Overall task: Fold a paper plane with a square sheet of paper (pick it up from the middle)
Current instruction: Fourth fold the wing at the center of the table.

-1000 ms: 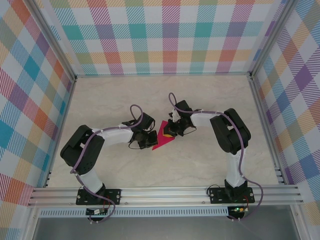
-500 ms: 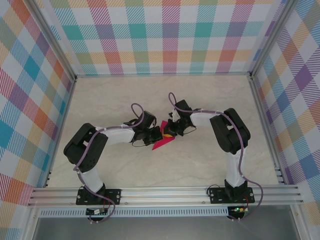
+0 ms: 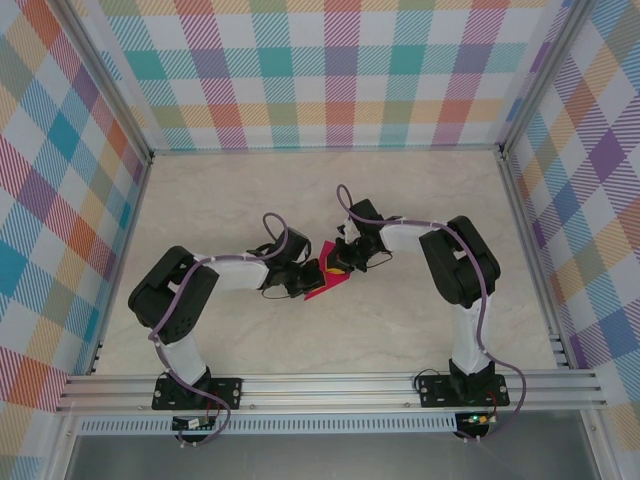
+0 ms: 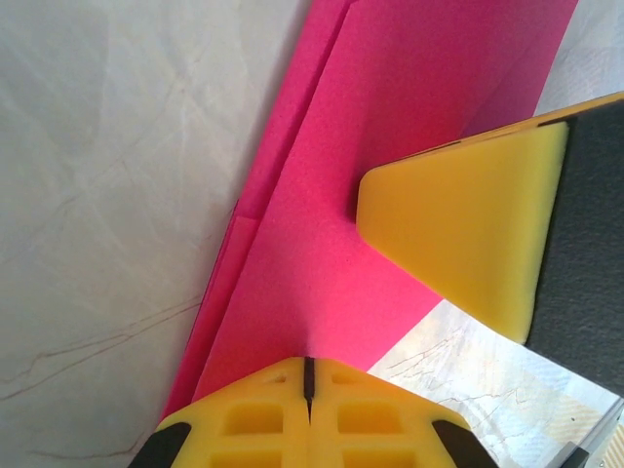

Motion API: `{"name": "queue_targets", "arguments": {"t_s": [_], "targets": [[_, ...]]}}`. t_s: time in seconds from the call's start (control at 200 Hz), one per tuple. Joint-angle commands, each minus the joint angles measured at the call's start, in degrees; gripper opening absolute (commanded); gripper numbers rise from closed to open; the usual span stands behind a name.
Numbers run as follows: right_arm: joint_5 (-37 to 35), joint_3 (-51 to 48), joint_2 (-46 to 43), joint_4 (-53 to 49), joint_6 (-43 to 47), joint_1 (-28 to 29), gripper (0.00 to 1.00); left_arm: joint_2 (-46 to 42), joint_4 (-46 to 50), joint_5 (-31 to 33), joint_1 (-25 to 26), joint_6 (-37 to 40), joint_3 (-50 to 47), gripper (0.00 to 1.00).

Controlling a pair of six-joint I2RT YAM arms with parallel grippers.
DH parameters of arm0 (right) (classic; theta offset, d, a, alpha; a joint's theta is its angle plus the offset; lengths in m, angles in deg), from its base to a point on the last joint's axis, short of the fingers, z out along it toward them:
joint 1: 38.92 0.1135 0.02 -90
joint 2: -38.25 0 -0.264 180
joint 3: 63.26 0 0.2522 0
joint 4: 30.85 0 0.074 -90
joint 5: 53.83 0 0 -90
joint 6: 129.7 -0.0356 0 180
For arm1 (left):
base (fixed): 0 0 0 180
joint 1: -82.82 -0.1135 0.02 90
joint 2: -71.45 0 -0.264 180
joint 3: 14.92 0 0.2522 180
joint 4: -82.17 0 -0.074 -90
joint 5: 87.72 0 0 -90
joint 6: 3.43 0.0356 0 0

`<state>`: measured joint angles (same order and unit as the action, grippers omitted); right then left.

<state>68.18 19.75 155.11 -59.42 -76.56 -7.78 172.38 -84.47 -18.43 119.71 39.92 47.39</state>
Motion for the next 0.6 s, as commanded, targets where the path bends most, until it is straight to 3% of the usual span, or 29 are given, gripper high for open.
{"name": "queue_targets", "arguments": {"t_s": [0.0, 0.355, 0.595], "targets": [[-5.29, -0.16, 3.29, -4.06, 0.03, 0.08, 0.05, -1.06, 4.43, 3.15, -0.74, 1.40, -3.79, 0.00], [-5.81, 0.53, 3.82, -5.10, 0.30, 0.00, 0.05, -6.37, -5.92, -1.37, -1.56, -0.85, -5.82, 0.00], [-5.91, 0.36, 4.33, -5.30, 0.20, -0.02, 0.05, -2.87, -3.18, 0.65, -1.55, 1.28, -0.37, 0.00]]}}
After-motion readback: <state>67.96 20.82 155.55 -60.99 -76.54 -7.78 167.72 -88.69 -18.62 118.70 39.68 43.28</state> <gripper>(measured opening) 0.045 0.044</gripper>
